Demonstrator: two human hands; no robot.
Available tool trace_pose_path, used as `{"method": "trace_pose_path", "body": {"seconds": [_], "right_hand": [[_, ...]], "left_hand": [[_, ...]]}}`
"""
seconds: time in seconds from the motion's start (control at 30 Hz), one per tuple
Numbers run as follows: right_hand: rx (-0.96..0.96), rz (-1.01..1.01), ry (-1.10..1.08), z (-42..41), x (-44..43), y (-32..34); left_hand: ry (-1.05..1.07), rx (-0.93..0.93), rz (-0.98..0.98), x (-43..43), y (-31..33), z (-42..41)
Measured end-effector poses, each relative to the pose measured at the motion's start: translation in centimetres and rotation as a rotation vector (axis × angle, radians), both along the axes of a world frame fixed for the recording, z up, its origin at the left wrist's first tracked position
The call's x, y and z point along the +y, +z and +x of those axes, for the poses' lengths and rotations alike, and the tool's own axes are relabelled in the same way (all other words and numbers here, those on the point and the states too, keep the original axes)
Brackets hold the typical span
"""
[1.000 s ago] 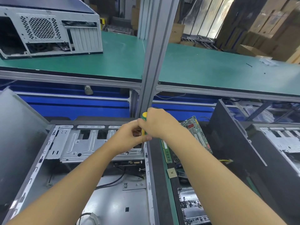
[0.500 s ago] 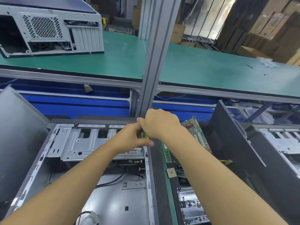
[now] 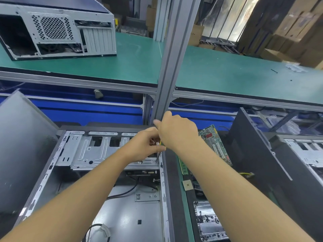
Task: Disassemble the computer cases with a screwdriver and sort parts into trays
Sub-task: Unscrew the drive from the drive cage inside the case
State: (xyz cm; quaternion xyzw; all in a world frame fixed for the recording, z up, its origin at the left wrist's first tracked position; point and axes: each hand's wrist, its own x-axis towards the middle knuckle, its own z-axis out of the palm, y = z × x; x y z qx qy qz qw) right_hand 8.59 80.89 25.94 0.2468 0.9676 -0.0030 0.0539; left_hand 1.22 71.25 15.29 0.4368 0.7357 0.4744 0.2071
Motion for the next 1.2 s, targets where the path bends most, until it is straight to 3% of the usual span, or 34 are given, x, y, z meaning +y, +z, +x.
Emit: {"method": "trace_pose_path", "body": {"seconds": [0.13,0.3,0.43,0.57,0.7,0.83,1.03,1.2], "right_hand": [[-0.056,-0.232,0.099,-0.3,0.2,0.5],[-0.149,-0.335,0.189,-0.4,0.2,0.9],[-0.084,-0.257,0.135,-0.2,-0.1,0.4],[0.017,-0.089,0.041,-0.4,-0.5,-0.2],[-0.013,-0.186,0.113,-0.3,-0.1,-0.1],[-0.069,-0.325,0.169,-0.4,0.1,0.4],[-0.006,-0.106,0.005,-0.3,-0.1,0.1],[0.017,-0.239,0.094,-0.2,0.6,0.0]], "left_hand": [[0.090,-0.063,-0.001,0.2,-0.4,0.0],[-0.047,-0.234,-0.066,-0.8,-0.6,-0.4],[-0.030,-0.172,-0.134,-1.0,-0.1,-0.8],[0.102,0.017,-0.133,0.1,0.3,0.0],[0.016,0.028,-0.125,0.1,0.2,0.4],[-0.034,-0.202,-0.015,-1.1,0.1,-0.3],[0.121,-0.006,-0.130,0.3,-0.3,-0.1],[0.055,0.014,-0.206,-0.7,-2.1,-0.6]]}}
